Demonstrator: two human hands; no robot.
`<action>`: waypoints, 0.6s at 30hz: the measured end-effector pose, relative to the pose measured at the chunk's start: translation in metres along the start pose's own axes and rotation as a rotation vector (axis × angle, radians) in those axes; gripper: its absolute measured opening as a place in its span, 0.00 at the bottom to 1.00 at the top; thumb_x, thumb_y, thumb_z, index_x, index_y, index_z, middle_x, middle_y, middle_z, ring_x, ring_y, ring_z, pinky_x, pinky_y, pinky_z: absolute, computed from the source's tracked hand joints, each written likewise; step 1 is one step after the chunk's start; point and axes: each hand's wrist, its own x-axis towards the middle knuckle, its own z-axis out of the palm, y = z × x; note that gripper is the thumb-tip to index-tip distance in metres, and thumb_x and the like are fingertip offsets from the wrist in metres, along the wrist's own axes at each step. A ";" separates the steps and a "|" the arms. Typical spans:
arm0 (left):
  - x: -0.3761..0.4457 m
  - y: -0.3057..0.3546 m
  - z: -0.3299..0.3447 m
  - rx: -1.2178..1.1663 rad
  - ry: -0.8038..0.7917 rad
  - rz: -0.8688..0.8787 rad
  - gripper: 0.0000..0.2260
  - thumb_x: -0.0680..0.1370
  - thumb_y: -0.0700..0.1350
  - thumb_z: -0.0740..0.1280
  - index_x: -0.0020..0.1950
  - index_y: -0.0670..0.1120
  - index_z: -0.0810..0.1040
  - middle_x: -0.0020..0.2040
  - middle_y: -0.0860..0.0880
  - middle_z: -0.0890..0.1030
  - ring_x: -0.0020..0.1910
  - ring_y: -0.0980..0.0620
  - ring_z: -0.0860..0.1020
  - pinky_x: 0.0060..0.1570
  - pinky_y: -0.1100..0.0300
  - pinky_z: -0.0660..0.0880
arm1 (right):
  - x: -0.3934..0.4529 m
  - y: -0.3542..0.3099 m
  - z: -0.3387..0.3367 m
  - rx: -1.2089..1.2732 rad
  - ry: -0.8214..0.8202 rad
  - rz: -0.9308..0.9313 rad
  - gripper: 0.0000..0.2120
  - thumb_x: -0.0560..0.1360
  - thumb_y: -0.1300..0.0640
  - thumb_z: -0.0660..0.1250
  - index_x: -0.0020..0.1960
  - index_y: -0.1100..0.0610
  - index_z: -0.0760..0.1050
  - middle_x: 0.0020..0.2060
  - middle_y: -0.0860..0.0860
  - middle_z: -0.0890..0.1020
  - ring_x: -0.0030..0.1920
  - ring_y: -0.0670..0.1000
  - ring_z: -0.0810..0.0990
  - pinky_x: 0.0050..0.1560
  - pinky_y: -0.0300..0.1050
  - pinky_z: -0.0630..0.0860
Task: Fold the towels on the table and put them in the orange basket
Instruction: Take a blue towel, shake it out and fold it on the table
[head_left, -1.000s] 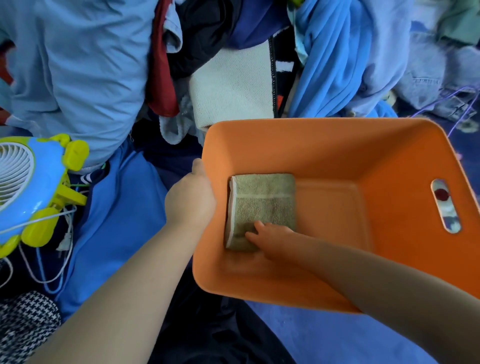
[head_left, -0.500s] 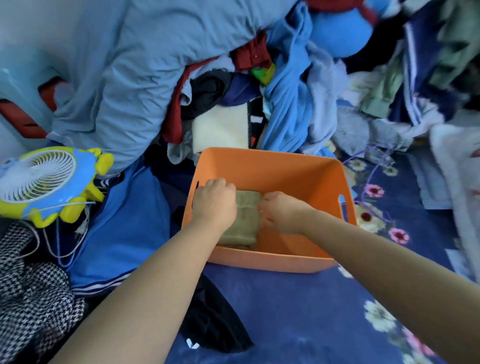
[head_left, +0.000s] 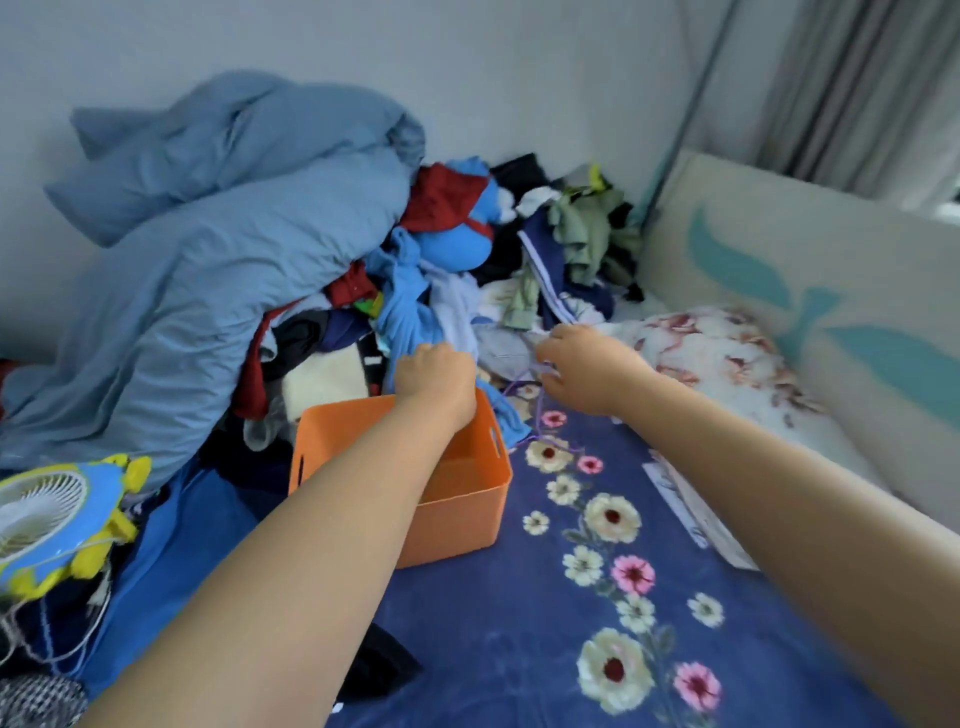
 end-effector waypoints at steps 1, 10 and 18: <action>-0.011 0.012 -0.014 -0.005 0.011 0.042 0.16 0.78 0.41 0.58 0.66 0.42 0.70 0.65 0.42 0.72 0.66 0.42 0.68 0.60 0.51 0.69 | -0.024 0.004 -0.015 -0.007 0.014 0.044 0.13 0.76 0.58 0.58 0.57 0.62 0.72 0.57 0.60 0.73 0.60 0.59 0.72 0.55 0.51 0.74; -0.123 0.174 -0.116 -0.013 0.137 0.459 0.16 0.76 0.41 0.59 0.64 0.41 0.72 0.64 0.41 0.72 0.65 0.41 0.69 0.61 0.50 0.68 | -0.267 0.043 -0.106 -0.012 0.206 0.504 0.16 0.76 0.57 0.59 0.63 0.57 0.71 0.62 0.57 0.73 0.62 0.58 0.71 0.58 0.48 0.69; -0.299 0.389 -0.169 -0.092 0.222 0.902 0.15 0.76 0.41 0.58 0.61 0.41 0.74 0.61 0.42 0.74 0.62 0.42 0.72 0.57 0.52 0.70 | -0.565 0.083 -0.143 -0.032 0.219 1.038 0.17 0.76 0.57 0.59 0.64 0.59 0.71 0.61 0.59 0.73 0.62 0.59 0.72 0.62 0.49 0.71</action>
